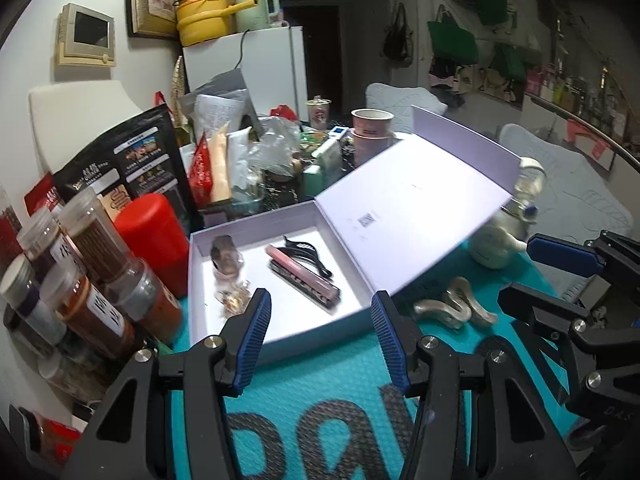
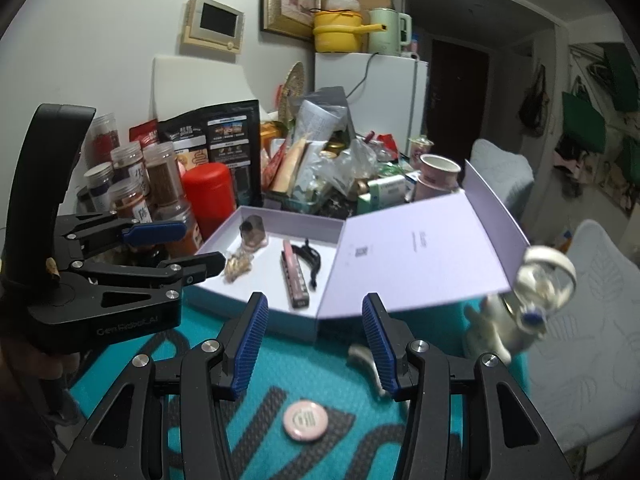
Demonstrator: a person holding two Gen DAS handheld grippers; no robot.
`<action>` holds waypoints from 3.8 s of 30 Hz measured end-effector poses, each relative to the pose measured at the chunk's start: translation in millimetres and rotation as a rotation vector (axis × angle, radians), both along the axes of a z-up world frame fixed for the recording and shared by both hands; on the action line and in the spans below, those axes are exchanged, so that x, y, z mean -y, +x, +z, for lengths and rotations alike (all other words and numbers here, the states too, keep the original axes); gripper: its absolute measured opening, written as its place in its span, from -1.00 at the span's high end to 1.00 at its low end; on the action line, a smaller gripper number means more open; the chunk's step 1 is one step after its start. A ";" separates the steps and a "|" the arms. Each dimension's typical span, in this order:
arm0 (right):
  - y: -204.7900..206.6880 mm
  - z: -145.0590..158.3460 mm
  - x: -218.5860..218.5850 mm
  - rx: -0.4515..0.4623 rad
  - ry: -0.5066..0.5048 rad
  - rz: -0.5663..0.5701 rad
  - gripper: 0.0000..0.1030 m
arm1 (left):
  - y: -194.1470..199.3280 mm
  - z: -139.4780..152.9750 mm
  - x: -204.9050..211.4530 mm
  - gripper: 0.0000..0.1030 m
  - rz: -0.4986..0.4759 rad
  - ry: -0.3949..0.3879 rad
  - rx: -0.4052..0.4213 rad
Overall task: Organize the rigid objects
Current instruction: 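Move both tools back over the mat toward the pink compact and pearly claw, then grasp the pink compact with the left gripper while the right grasps the pearly hair claw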
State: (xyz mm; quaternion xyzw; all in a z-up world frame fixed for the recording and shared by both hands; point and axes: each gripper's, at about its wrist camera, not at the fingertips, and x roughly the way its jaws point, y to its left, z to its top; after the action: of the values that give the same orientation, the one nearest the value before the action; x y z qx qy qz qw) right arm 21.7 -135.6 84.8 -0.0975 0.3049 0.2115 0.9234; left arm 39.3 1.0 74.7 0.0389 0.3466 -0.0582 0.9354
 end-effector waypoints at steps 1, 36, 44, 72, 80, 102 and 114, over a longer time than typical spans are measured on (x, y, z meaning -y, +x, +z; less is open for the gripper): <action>-4.0 -1.2 4.3 0.001 0.002 -0.006 0.05 | -2.9 -1.1 2.0 0.00 -0.003 -0.004 -0.001; -43.8 -111.5 57.2 -0.175 0.099 -0.104 -0.14 | -26.1 -102.7 37.5 0.00 -0.087 -0.108 -0.169; -27.6 -125.0 72.1 -0.210 0.108 -0.147 -0.21 | -18.6 -123.4 41.0 0.00 -0.136 -0.173 -0.213; 75.5 -144.8 78.8 -0.247 0.014 -0.130 -0.69 | 14.3 -160.5 81.0 -0.01 -0.222 -0.183 -0.319; 99.3 -160.0 73.6 -0.311 0.062 -0.115 -0.70 | 14.6 -158.7 75.7 0.01 -0.191 -0.163 -0.316; 84.1 -160.1 59.6 -0.301 0.046 -0.094 -0.09 | -6.3 -147.9 24.1 0.01 -0.064 -0.211 -0.293; 43.1 -149.3 48.3 -0.301 0.063 -0.064 -0.09 | -32.2 -138.9 8.1 0.01 -0.030 -0.238 -0.251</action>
State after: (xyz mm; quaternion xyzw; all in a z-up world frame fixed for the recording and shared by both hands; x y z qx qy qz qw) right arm 64.8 -183.9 -64.5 -0.0260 0.4363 0.2036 0.8761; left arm 7.0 -7.1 -64.2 -0.0746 0.4507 -0.1173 0.8818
